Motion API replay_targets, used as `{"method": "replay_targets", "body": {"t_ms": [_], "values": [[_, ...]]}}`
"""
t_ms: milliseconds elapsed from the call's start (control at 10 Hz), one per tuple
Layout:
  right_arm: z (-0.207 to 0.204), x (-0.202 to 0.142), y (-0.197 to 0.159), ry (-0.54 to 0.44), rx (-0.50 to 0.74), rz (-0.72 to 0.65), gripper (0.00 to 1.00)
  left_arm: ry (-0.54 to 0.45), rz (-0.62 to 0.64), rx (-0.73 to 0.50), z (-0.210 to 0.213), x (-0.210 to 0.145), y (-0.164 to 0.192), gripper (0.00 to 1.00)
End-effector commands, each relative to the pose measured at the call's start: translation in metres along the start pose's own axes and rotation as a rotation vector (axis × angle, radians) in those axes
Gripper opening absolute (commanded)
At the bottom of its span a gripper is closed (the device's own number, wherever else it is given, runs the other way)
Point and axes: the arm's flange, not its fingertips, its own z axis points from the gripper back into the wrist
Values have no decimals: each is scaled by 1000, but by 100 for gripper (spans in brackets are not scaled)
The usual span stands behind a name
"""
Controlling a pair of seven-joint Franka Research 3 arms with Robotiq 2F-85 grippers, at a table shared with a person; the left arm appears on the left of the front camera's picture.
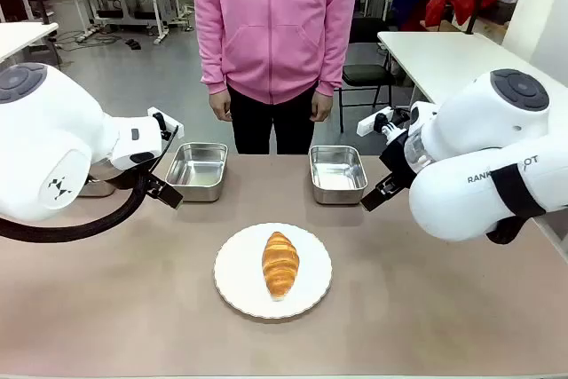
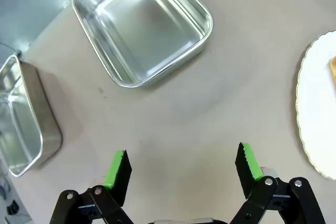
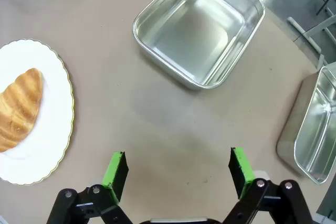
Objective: Place the bread in the container.
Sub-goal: Place the Butter Roll into the Airtight Container indicated by the human.
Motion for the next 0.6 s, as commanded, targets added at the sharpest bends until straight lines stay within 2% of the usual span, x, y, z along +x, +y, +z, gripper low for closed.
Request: {"method": "replay_targets", "body": {"t_ms": [0,500], "values": [[0,0,0,0,0,0,100,0,0,0,0,0,0,100],[0,0,0,0,0,0,100,0,0,0,0,0,0,100]]}}
